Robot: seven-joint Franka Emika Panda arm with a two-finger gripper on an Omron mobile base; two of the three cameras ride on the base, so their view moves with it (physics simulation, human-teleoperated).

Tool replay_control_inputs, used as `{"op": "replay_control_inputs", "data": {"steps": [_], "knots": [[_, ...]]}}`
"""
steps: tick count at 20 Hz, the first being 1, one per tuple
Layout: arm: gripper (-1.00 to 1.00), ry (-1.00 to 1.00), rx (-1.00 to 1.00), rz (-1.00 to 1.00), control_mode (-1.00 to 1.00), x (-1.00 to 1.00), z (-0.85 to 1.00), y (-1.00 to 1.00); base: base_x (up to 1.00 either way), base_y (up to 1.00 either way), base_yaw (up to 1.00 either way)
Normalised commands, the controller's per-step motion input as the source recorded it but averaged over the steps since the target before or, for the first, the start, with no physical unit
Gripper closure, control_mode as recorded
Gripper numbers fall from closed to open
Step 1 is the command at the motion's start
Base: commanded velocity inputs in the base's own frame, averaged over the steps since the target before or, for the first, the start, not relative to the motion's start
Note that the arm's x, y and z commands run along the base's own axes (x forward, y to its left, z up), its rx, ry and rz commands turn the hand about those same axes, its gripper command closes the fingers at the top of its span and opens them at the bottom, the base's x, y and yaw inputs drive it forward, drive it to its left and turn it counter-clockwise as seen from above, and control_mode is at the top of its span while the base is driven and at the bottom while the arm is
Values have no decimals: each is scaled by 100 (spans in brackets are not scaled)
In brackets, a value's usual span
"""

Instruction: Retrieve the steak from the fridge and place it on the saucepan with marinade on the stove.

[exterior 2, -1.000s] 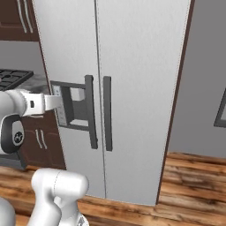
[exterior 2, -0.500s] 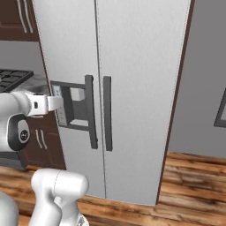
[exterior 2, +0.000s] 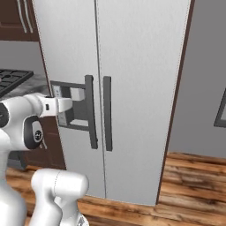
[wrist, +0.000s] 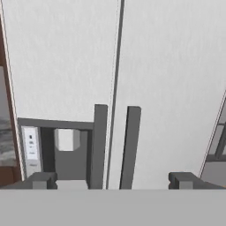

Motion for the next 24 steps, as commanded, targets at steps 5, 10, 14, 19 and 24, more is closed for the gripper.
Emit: {"op": "replay_control_inputs", "data": {"steps": [5, 10, 14, 19, 24], "knots": [[-100, -25, 0, 3, -100, 30, -49, -4, 0, 0, 0], [-100, -17, 0, 2, -100, 29, -37, -3, 0, 0, 0], [-100, -10, 0, 2, -100, 35, -25, -15, 0, 0, 0], [-100, -3, 0, 1, -100, 41, -19, -19, 0, 0, 0], [-100, -4, 0, 0, -100, 47, -8, 0, 0, 0, 0]]}}
